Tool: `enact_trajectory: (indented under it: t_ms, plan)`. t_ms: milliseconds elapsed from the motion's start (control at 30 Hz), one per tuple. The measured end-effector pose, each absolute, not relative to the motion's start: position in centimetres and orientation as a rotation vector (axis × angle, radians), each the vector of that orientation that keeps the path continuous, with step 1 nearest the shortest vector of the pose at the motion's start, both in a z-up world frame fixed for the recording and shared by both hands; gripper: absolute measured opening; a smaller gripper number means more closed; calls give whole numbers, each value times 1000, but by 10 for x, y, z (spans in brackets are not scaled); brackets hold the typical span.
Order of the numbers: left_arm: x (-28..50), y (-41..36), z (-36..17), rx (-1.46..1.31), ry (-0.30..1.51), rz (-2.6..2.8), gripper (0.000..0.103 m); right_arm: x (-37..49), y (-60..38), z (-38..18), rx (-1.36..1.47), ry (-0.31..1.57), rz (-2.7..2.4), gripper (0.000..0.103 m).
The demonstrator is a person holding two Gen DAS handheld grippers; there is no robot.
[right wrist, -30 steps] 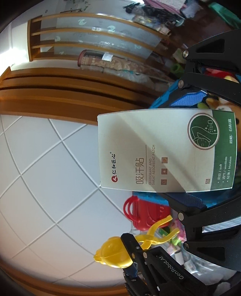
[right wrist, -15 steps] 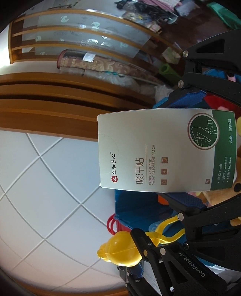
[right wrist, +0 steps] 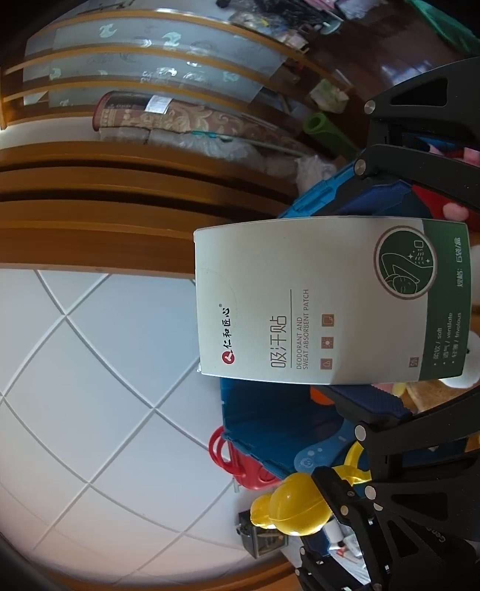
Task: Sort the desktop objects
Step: 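Open the left tool over the crate to drop the yellow toy while the right tool releases the patch box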
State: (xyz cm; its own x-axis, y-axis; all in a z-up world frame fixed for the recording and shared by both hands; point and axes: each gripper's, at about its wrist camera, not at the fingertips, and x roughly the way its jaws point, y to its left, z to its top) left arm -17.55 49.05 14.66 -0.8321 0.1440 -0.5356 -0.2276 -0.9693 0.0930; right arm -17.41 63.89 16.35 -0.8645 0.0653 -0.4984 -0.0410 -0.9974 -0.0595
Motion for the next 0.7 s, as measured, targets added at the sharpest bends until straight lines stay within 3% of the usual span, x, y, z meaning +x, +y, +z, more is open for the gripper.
enact_trajectory:
  t_ms: [133, 200, 267, 700]
  plan:
    - [-174, 491, 147, -782, 242, 2826, 63, -175, 645, 165, -776, -61, 2972, 96]
    - [-174, 490, 147, -775, 242, 2830, 70, -174, 648, 166, -764, -49, 2969, 97]
    - [-174, 488, 147, -776, 240, 2839, 71, -172, 651, 166, -759, -27, 2969, 103]
    - [-147, 454, 159, -688, 107, 2829, 71, -138, 654, 163, -733, 104, 3013, 103]
